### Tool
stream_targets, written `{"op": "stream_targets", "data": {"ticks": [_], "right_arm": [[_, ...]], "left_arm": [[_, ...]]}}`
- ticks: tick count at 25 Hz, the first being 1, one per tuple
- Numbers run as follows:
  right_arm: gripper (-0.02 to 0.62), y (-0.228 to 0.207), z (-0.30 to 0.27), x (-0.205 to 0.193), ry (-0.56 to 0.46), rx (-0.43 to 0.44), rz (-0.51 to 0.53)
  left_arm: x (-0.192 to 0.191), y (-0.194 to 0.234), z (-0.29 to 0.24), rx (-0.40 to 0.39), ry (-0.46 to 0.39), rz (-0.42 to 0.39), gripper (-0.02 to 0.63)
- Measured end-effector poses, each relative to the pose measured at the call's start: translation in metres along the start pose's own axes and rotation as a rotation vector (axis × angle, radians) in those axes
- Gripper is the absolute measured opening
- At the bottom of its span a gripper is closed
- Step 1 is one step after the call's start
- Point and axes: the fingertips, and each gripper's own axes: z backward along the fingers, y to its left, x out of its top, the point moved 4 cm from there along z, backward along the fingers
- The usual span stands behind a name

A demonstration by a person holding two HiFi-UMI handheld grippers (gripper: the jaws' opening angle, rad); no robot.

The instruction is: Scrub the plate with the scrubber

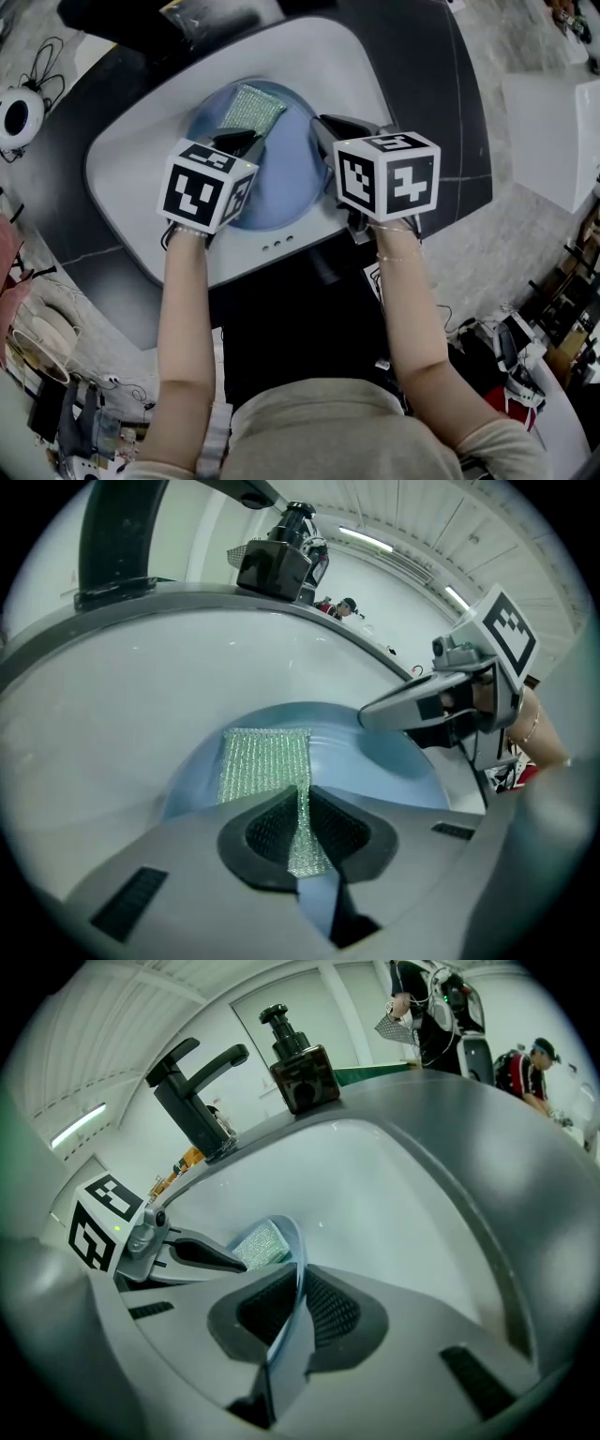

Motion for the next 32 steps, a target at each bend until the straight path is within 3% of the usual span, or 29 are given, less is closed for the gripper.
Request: {"op": "stream_targets", "data": {"ticks": [6, 13, 19, 26, 32], "right_arm": [[0.041, -0.001, 0.002, 0.002, -0.006, 0.009, -0.008], [0.041, 0.002, 0.003, 0.005, -0.013, 0.026, -0.008], [0.041, 0.004, 0.004, 0.006, -0.015, 0.027, -0.01], [0.041, 0.007, 0.006, 0.009, -0.02, 0.028, 0.019], [0.041, 0.011, 0.007, 0.015, -0.029, 0.023, 0.038]], "left_arm": [[-0.024, 0.024, 0.012, 0.121, 0.084, -0.033, 0.052], [-0.051, 0.025, 0.023, 0.153, 0.182, -0.087, 0.051], [-0.065, 0.004, 0.026, 0.114, 0.233, -0.14, 0.049], [-0.072, -0.037, 0.033, -0.025, 0.266, -0.195, 0.048], [-0.066, -0.065, 0.03, -0.074, 0.287, -0.291, 0.048]]}}
